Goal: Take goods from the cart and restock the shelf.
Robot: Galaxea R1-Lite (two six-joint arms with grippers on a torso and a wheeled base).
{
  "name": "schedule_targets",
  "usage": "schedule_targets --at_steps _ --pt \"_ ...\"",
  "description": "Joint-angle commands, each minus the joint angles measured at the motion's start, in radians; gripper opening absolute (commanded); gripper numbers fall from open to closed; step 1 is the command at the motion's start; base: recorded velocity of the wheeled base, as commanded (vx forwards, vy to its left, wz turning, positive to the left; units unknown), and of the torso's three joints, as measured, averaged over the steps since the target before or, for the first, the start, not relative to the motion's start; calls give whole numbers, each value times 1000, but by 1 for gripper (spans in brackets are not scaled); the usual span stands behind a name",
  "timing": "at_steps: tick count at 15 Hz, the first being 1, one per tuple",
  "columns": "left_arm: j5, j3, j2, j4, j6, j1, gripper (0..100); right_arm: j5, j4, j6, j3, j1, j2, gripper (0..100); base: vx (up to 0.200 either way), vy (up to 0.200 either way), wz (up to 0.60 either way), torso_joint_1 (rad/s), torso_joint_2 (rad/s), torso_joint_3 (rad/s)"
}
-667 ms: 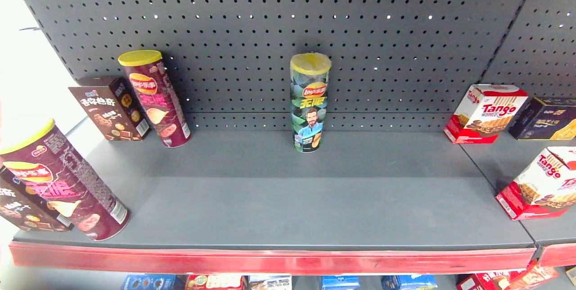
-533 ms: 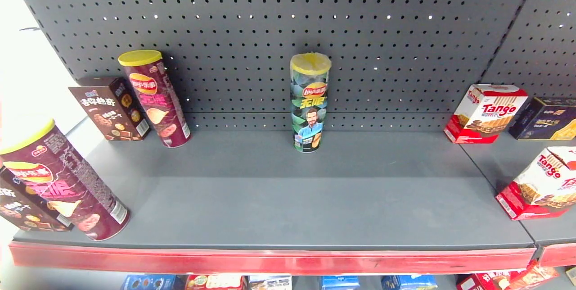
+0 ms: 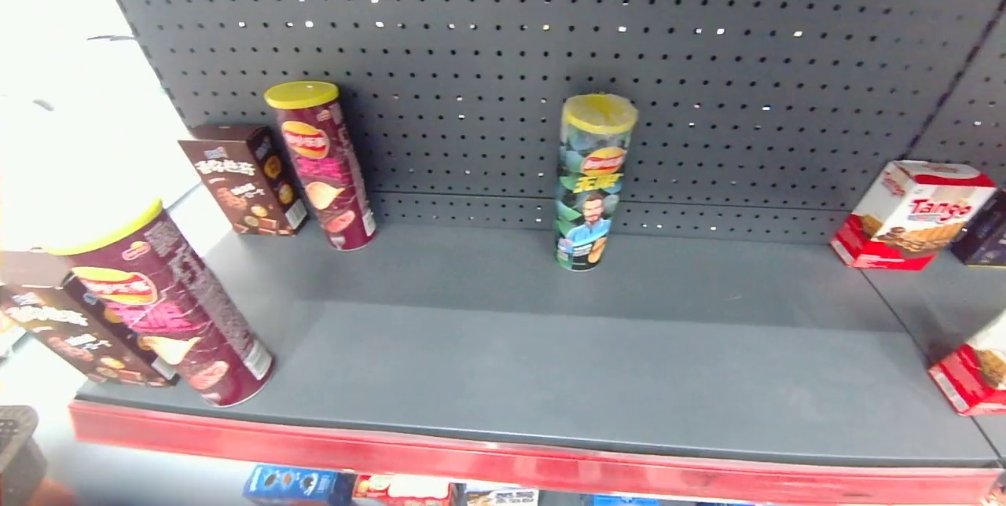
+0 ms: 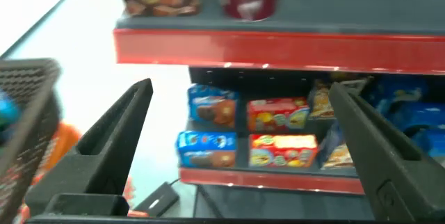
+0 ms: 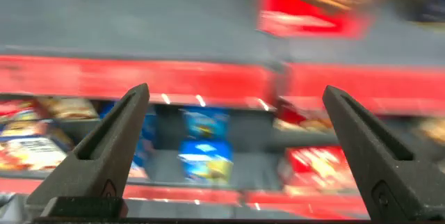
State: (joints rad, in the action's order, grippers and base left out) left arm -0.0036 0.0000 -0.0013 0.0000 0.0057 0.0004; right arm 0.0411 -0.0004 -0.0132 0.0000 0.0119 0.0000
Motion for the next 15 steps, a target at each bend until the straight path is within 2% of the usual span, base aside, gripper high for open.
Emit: schedule_targets --at_steps 1,7,15 --pt "1 0 1 0 0 1 100 0 -1 -1 0 0 0 100 0 0 600 17 7 -2" --pt "-1 0 1 0 0 0 100 2 0 1 0 0 0 100 0 0 600 -1 3 3" --pt "-1 0 1 0 0 0 100 2 0 1 0 0 0 100 0 0 0 0 0 0"
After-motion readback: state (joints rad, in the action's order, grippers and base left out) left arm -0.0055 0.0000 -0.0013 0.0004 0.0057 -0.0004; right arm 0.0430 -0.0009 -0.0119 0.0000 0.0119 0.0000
